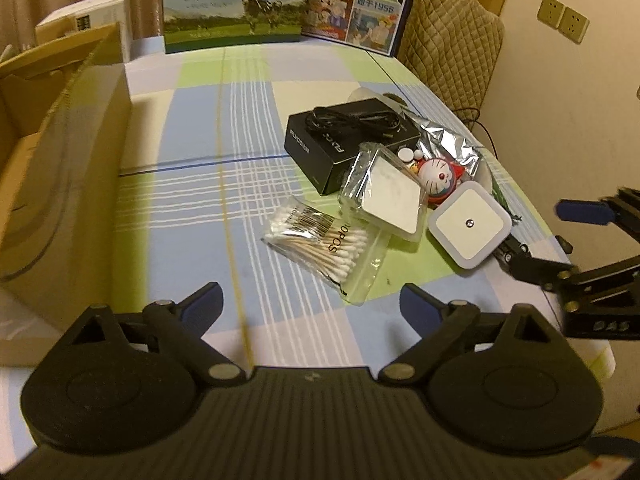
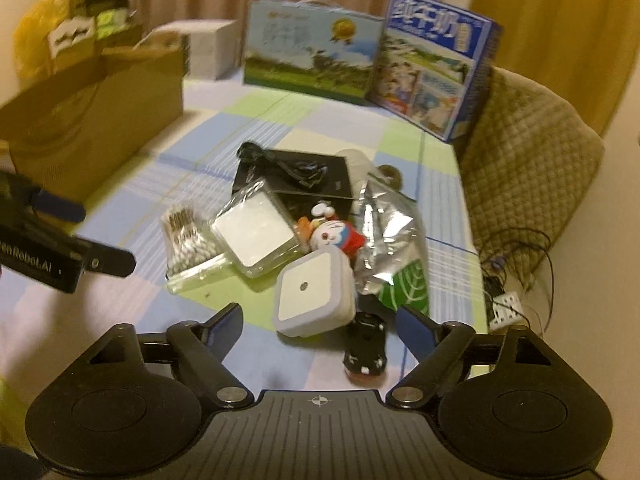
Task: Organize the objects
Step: 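Grasp the cotton swab bag with the left tool while the right tool grasps the white square night light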
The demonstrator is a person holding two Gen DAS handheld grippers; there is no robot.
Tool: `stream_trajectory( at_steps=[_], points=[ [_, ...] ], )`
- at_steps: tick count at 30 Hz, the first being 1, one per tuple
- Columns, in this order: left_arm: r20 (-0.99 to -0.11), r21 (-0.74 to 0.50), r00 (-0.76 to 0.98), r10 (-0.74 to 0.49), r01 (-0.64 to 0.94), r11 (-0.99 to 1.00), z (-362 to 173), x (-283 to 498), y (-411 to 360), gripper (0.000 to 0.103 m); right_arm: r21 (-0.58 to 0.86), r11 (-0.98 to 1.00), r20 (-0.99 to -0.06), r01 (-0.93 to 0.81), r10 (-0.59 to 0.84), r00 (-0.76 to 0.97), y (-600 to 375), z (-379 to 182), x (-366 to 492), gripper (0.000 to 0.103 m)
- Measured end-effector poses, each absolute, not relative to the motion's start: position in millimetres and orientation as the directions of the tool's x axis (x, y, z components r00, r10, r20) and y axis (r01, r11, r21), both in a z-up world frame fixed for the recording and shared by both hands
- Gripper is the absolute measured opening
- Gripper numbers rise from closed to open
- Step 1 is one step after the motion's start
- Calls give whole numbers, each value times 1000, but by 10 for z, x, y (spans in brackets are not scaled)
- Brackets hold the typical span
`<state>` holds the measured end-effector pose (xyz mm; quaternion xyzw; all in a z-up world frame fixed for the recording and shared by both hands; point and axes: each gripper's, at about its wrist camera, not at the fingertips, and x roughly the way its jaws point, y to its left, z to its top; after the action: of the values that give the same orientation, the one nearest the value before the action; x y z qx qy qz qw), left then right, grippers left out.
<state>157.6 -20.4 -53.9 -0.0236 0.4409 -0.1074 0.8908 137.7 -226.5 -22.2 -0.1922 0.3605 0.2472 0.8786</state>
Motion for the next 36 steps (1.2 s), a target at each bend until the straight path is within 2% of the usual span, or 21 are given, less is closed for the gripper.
stream_trajectory(
  at_steps=[6, 10, 17, 25, 36],
  points=[
    [-785, -141, 577, -224, 185, 973, -677, 1740, -210, 91, -221, 744, -748, -630, 285, 599, -2074, -530, 1548, 78],
    [-787, -153, 571, -233, 185, 971, -738, 1823, -206, 91, -267, 730, -759, -629, 243, 604, -1998, -682, 1670, 70],
    [-786, -187, 564, -252, 172, 967, -843, 1922, -195, 91, -353, 693, -741, -629, 204, 640, -1905, -825, 1708, 63],
    [-779, -193, 567, -268, 189, 963, -943, 2013, -275, 91, -318, 718, -739, -619, 221, 637, -1965, -741, 1741, 62],
    [-754, -70, 590, -290, 367, 928, -994, 2235, -445, 92, -287, 734, -738, -615, 241, 631, -2014, -655, 1743, 62]
  ],
)
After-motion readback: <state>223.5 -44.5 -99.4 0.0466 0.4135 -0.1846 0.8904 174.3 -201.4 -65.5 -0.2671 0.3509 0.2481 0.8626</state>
